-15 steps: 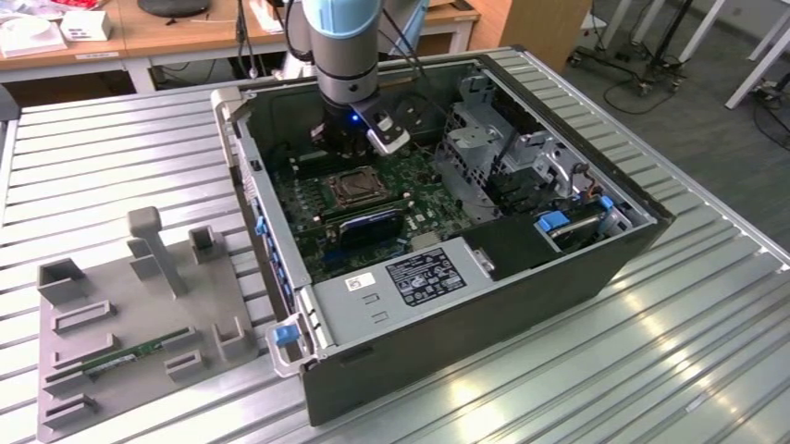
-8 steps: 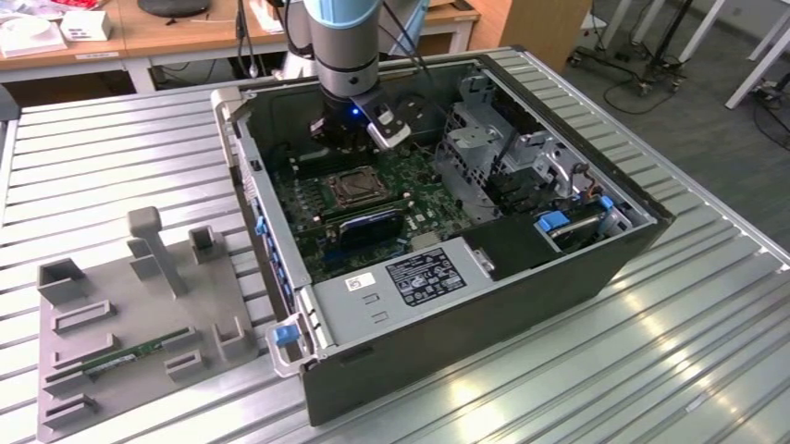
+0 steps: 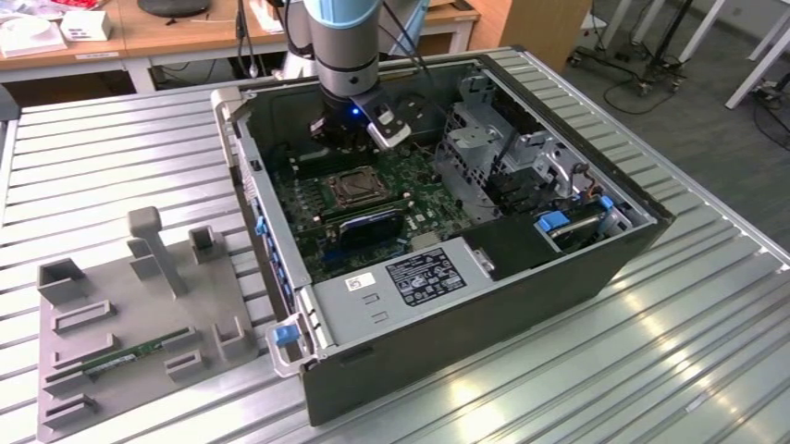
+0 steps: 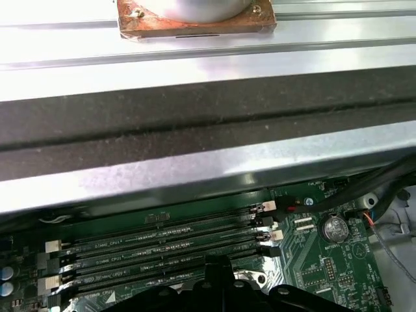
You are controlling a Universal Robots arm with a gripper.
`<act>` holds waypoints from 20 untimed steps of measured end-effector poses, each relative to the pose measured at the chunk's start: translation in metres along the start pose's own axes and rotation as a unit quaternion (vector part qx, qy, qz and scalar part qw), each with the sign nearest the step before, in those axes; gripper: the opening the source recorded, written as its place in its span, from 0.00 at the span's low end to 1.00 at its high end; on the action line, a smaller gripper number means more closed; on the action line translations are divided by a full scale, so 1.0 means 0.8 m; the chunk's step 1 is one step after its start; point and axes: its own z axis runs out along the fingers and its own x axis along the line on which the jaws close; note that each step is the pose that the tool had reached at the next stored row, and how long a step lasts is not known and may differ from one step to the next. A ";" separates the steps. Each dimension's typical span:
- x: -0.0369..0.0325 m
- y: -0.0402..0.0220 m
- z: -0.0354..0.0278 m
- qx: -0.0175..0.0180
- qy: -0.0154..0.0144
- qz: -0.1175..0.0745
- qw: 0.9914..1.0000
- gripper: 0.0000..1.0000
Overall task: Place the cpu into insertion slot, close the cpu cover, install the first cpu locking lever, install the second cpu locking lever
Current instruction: 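Install the first cpu locking lever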
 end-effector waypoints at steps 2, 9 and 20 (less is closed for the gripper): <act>-0.0006 0.0001 0.0001 0.003 0.005 -0.001 1.000 0.11; -0.0018 0.0002 0.0007 0.020 0.030 -0.011 0.999 0.11; -0.0020 0.0001 0.0013 0.048 0.052 -0.024 0.997 0.11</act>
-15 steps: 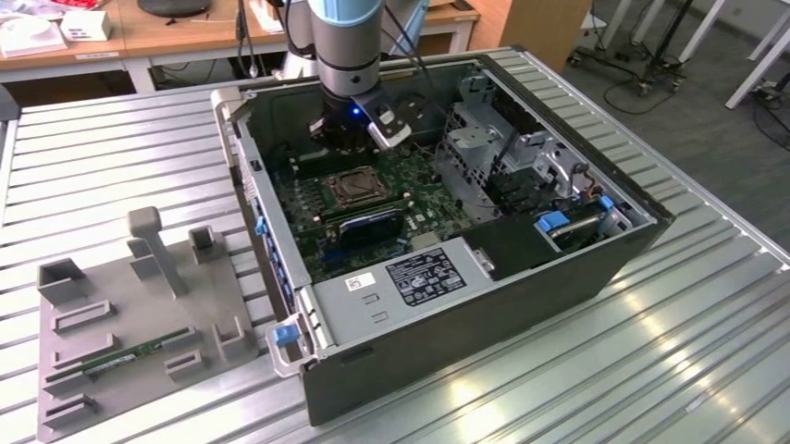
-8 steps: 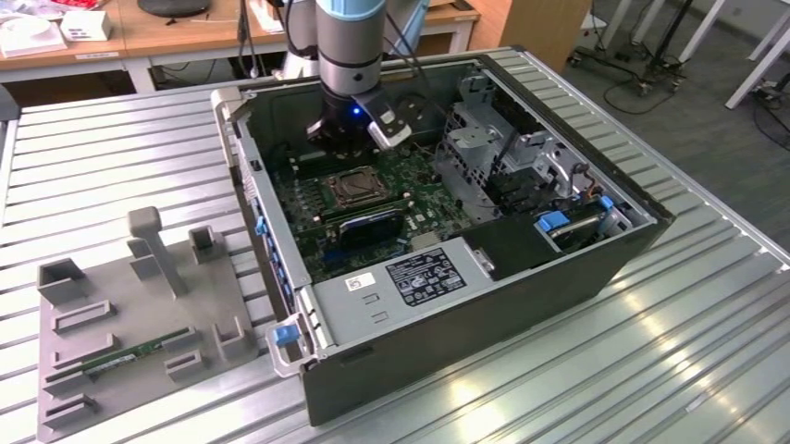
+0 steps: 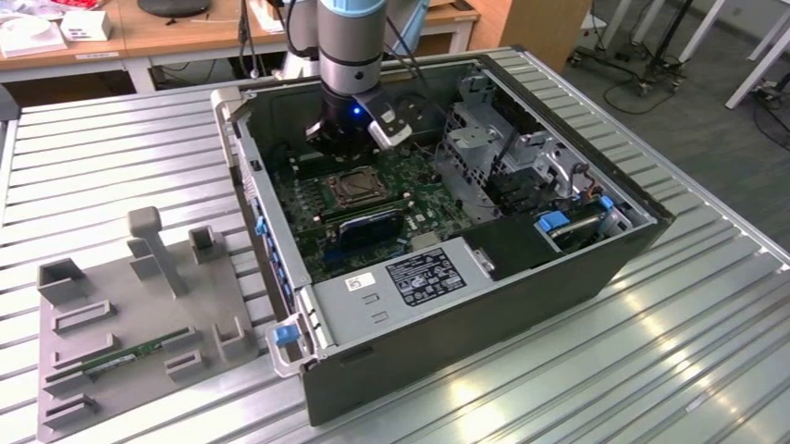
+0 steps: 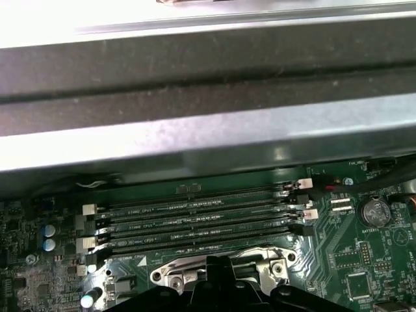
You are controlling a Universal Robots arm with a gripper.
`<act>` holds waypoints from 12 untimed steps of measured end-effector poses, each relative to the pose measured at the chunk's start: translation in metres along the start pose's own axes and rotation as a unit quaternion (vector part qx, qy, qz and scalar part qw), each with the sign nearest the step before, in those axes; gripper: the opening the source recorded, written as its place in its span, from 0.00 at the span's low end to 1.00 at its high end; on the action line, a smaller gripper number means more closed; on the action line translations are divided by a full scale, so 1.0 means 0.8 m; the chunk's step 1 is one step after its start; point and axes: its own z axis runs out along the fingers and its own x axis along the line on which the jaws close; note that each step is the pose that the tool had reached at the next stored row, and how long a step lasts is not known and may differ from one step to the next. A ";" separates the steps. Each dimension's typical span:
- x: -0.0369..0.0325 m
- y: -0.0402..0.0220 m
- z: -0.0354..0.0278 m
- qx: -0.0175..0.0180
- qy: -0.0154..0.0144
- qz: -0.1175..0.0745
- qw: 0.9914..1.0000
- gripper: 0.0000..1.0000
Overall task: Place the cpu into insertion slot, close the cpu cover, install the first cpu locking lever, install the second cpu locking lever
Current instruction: 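Install the first cpu locking lever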
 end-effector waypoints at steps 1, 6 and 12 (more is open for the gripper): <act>0.0000 0.0000 -0.0001 0.000 0.001 -0.005 1.000 0.11; 0.0001 -0.0001 0.0004 0.006 0.006 -0.034 0.999 0.11; -0.0002 -0.0001 0.0005 0.051 0.012 -0.046 0.998 0.11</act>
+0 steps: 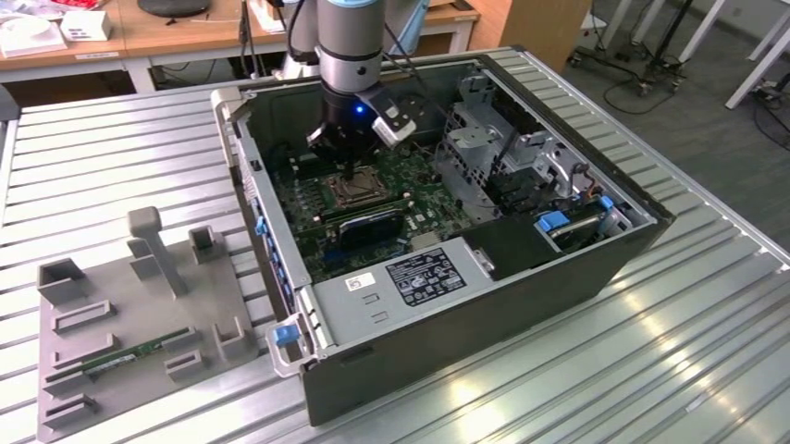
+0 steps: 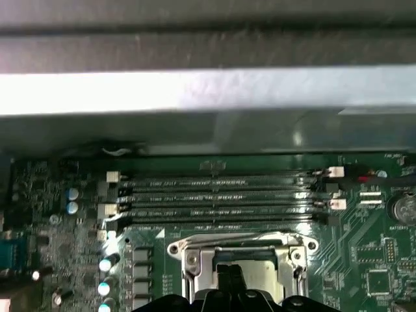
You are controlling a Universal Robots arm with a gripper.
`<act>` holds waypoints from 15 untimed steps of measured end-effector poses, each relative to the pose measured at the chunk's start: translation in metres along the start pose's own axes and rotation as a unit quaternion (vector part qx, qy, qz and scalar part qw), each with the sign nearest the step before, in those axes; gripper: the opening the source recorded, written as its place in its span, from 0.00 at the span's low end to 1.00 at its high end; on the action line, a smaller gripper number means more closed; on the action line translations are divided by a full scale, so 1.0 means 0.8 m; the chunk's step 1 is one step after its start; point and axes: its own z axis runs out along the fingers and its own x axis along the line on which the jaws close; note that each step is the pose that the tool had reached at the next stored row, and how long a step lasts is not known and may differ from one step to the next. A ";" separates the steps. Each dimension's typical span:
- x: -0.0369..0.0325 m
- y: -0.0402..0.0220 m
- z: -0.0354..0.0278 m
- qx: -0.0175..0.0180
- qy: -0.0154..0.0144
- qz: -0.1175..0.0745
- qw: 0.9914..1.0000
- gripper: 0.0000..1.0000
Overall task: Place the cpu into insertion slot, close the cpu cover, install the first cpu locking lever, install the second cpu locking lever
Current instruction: 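Install the first cpu locking lever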
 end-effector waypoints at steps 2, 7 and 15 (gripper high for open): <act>-0.0003 0.0000 0.0000 0.000 0.000 -0.001 1.000 0.11; -0.0088 0.0003 0.0002 0.000 0.003 -0.004 1.000 0.11; -0.0143 -0.0037 0.0001 0.014 0.007 -0.004 1.000 0.11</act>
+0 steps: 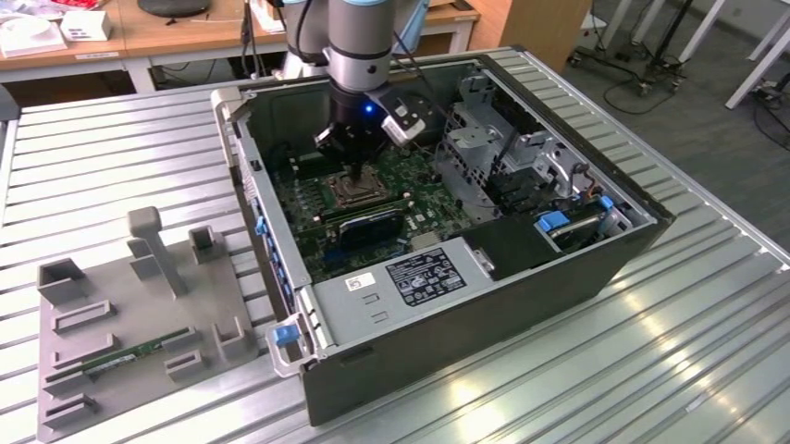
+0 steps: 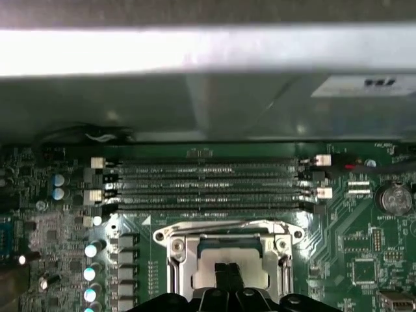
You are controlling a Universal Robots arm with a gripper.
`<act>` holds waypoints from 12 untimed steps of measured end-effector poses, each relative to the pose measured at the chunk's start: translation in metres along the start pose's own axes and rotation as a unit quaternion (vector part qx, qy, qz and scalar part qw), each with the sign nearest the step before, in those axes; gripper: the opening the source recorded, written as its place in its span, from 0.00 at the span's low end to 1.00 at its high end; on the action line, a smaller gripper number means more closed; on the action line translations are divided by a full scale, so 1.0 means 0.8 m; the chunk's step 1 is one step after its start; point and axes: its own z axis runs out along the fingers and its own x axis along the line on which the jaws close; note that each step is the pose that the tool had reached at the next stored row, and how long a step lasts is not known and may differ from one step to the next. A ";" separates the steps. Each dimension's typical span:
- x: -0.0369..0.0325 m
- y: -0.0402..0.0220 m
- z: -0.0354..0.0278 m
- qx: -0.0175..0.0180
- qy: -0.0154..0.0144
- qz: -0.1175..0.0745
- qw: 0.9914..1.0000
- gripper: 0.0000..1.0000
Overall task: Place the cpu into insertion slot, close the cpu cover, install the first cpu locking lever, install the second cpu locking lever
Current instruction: 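Install the first cpu locking lever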
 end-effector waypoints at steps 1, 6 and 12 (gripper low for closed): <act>-0.0003 -0.0015 0.0000 0.001 0.000 0.000 1.000 0.11; -0.0008 -0.0065 -0.0006 0.003 0.001 0.000 1.000 0.11; -0.0010 -0.0081 -0.0116 0.002 0.001 0.000 1.000 0.11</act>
